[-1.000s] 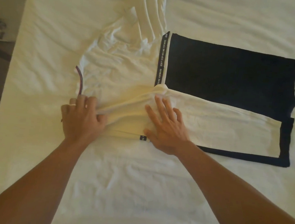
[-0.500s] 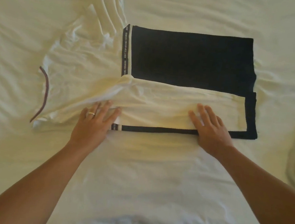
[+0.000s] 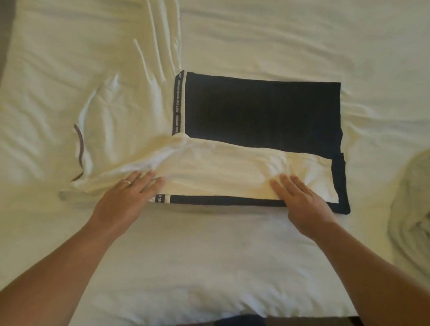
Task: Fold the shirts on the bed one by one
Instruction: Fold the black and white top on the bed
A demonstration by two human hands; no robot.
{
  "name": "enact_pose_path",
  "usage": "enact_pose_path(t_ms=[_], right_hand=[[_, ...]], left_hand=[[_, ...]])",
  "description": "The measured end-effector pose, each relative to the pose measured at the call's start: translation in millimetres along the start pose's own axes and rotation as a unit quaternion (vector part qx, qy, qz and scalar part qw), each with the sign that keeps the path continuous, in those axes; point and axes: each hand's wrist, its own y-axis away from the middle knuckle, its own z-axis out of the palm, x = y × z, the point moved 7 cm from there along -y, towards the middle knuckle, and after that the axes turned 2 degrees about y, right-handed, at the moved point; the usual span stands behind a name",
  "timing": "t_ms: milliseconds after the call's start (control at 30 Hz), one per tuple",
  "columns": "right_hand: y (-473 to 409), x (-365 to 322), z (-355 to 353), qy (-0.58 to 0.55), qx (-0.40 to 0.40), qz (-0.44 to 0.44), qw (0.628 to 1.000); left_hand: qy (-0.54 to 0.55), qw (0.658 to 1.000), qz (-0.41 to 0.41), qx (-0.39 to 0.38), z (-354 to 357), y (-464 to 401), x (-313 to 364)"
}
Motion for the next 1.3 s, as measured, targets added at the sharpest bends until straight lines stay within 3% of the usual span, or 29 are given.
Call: enact_pose_path(t_ms=[200,300,400,533,733,867,1033,1167,1300], right_hand=[[65,-5,42,0.004,0.065,-0.039,0.997],[75,6,49,0.025,0.075,-0.005,0.997],[76,24,49,0.025,0.065,0.054,0.996],[79,44,53,0.035,0.037,0.065,0.997],[92,56,64,0.065,-0.029,0.108,0.992],[80,1,61,0.087,0.003,0.084,0.993],[56,-154,57,0.051,0.093,-0.121,0.987],[35,-276,45,0.064,0.097,-0.227,0.967],[12,-335,36,0.077,0.108,-0.234,0.963]], left_hand=[[-0.018,0.998,0.053,-0.032,32,77,63],[-0.025,0.997,0.005,-0.074,44,85,62],[-0.033,0.995,-0.023,-0.095,46,82,57],[-0.027,0.993,-0.030,-0.110,45,80,58],[-0.020,0.996,-0.028,-0.086,49,88,59],[-0.028,0.995,-0.092,-0.018,40,108,34],[-0.001,0.987,-0.159,0.024,41,141,-12],[0.005,0.991,-0.122,0.061,48,158,-37],[0.006,0.991,-0.070,0.112,52,169,-51]])
